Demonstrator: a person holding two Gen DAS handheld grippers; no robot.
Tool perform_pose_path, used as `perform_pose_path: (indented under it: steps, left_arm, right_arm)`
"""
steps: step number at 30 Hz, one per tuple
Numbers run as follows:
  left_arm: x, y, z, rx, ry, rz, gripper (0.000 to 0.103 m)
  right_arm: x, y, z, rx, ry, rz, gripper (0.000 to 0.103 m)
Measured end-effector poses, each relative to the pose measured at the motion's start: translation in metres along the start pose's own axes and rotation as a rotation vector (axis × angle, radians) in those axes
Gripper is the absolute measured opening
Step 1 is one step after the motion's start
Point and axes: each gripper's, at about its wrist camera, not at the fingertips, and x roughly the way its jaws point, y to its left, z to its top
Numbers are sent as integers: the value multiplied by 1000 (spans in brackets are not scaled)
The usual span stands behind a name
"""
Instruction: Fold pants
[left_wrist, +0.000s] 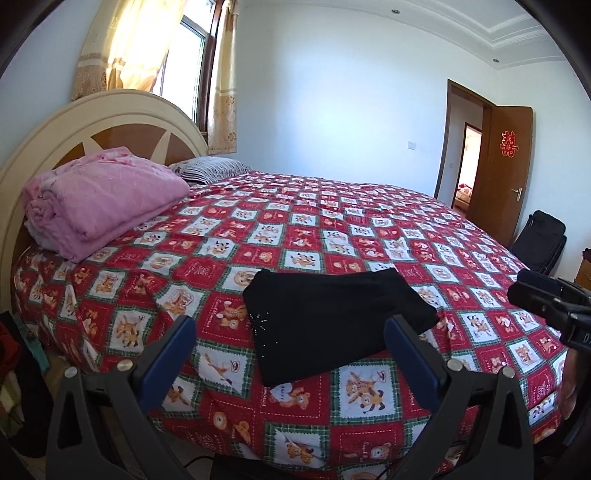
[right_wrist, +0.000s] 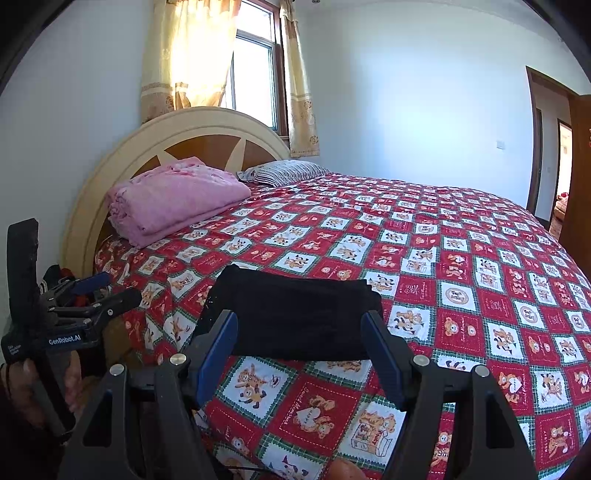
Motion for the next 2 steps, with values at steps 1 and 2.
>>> perform_pose_path:
  steps: [1, 2]
  left_arm:
    - [1, 1, 0, -5, 4, -7, 103]
    - [1, 1, 0, -8, 7, -10, 103]
  right_arm:
    - [0, 0, 0, -1, 0, 0, 71]
    - [0, 0, -1, -2, -1, -1, 71]
